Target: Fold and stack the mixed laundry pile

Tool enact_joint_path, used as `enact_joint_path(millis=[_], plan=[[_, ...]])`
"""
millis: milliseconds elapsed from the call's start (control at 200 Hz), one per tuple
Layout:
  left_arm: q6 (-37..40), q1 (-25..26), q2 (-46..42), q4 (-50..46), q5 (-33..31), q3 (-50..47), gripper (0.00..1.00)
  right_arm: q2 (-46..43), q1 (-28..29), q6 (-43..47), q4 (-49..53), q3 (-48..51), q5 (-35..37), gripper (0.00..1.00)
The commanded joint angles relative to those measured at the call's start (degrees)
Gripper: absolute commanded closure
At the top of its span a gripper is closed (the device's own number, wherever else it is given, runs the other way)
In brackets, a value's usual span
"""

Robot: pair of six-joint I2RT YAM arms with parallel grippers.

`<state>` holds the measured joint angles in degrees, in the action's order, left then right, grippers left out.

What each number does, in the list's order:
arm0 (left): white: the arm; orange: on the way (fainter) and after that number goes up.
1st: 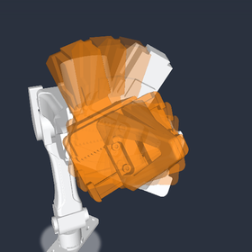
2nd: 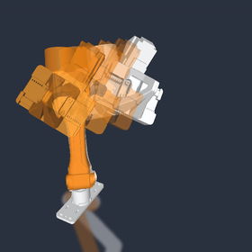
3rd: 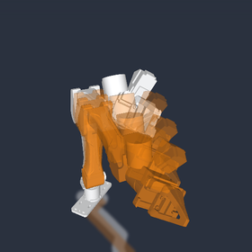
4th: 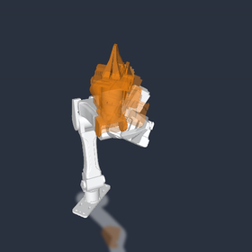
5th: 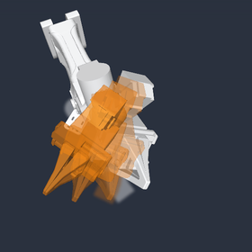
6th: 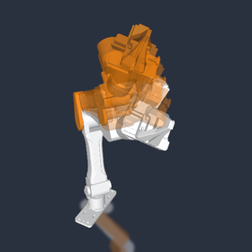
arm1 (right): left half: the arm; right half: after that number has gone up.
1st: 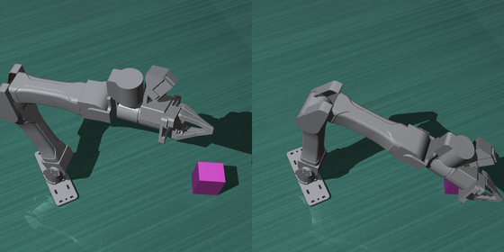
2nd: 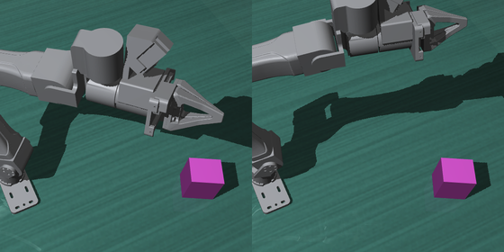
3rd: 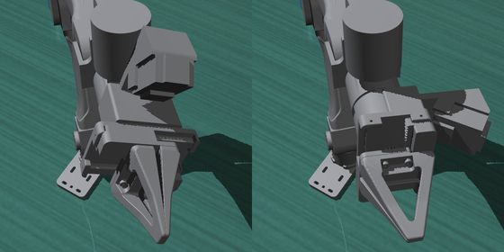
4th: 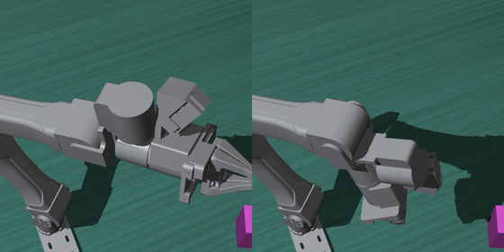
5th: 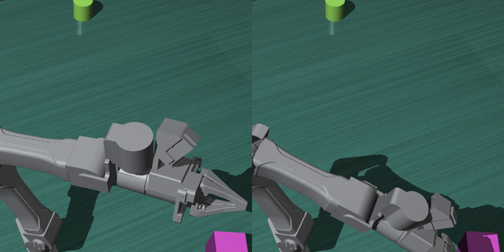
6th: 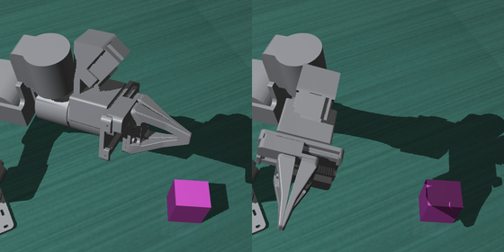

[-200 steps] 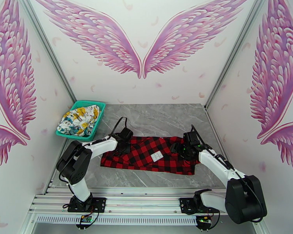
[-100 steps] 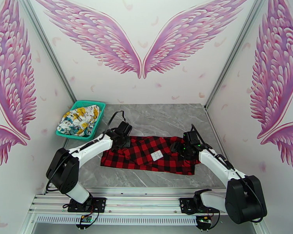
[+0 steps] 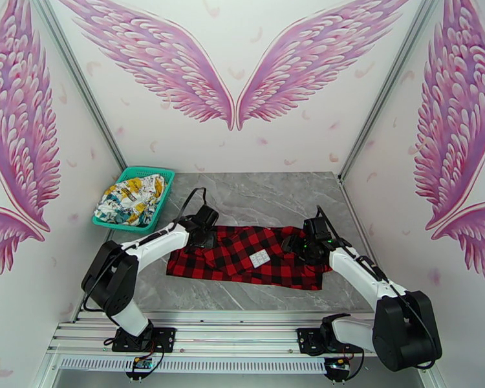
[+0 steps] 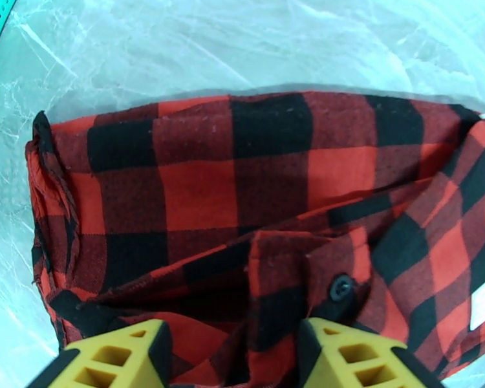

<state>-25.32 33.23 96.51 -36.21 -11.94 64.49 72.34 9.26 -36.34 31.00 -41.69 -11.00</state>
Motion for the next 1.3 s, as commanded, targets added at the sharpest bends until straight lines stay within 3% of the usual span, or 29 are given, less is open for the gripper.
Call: enact_joint_path(millis=[0, 90, 220, 390, 540, 625, 789, 959, 1029, 1149, 1294], plan=[[0.71, -1.09, -1.76, -2.43, -1.85, -0.18, 0.40, -0.61, -0.50, 0.92, -0.06, -0.80, -0.68, 0.30], [0.53, -2.58, -6.31, -2.53, -0.89, -3.30, 0.37, -0.87, -0.56, 1.15, -0.02, -0.67, -0.42, 0.29], [1.76, -5.99, -10.71, 1.19, 7.14, -8.38, 0.35, -0.20, -0.55, 1.15, -0.66, -0.61, -0.69, 0.29], [0.58, -9.29, -11.78, 2.21, 7.37, -12.10, 0.35, 0.64, -0.64, 1.17, -0.62, -1.00, -1.44, 0.29], [-1.19, -11.98, -14.65, 3.71, 7.52, -17.40, 0.47, -0.08, -0.65, 1.49, -0.24, -0.82, -0.60, 0.29], [-1.61, -12.83, -14.13, 5.35, 8.58, -18.81, 0.50, 0.48, -0.76, 1.49, -0.62, -0.89, -1.01, 0.29], [-2.59, -13.11, -9.98, 10.18, 11.03, -17.53, 0.47, 1.52, -0.74, 1.39, -1.03, -1.29, -2.10, 0.29], [-2.89, -12.76, -6.92, 11.55, 12.66, -14.60, 0.54, 0.92, -0.78, 1.81, -0.33, -1.17, -1.39, 0.29], [-2.65, -12.84, -6.25, 11.51, 12.17, -14.17, 0.59, 0.97, -0.81, 1.79, -0.56, -0.93, -1.45, 0.29], [-3.02, -12.84, -6.24, 11.18, 11.21, -14.17, 0.81, 1.39, -0.76, 1.75, -0.78, -0.61, -1.78, 0.29], [-2.58, -12.34, -9.46, 7.36, 8.95, -13.95, 0.98, 1.40, -0.86, 2.02, -0.40, -0.97, -1.74, 0.29]])
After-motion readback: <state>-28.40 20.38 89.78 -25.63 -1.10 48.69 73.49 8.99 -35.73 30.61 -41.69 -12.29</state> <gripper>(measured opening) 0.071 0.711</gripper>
